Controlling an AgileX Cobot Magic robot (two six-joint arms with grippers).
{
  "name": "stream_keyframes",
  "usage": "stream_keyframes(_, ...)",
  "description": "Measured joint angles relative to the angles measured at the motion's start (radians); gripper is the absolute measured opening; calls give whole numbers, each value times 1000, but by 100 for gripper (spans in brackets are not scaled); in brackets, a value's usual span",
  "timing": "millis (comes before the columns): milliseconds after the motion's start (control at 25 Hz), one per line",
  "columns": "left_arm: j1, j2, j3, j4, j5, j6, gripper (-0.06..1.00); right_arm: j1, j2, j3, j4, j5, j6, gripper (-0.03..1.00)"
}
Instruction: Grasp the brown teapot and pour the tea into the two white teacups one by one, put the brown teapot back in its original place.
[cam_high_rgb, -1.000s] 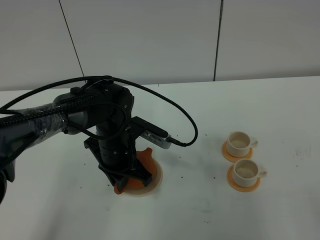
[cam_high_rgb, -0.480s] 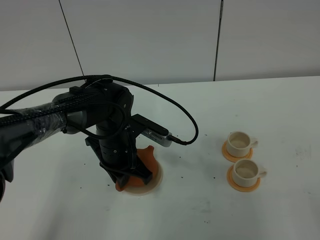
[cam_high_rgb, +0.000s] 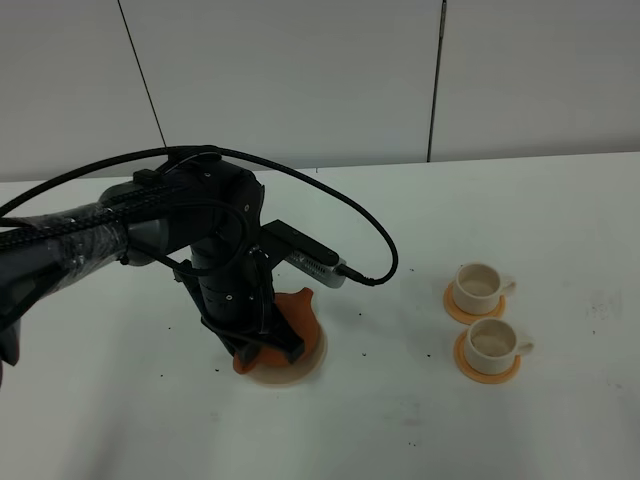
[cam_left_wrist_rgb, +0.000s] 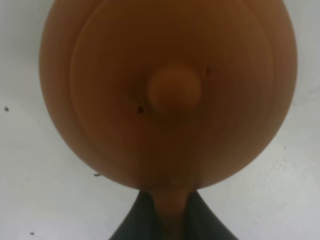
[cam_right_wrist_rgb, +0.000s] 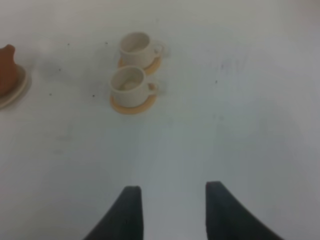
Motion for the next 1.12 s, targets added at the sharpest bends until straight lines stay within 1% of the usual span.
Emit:
stream_keyframes(160,0,-35,0,0,-33,6,17,0,0,0,0,0,0,29)
stream_keyframes(440,0,-51,0,0,-38,22,17,0,0,0,0,0,1,29)
stream_keyframes(560,0,-51,0,-2,-58,40,17,0,0,0,0,0,1,29)
stream_keyframes(680,0,-51,0,-5,-84,71,17,0,0,0,0,0,1,29)
stream_keyframes(880,0,-51,0,-26,-138,152,17,0,0,0,0,0,0,29)
stream_keyframes(1120,0,-51,0,-58,-209,202,17,0,0,0,0,0,0,29)
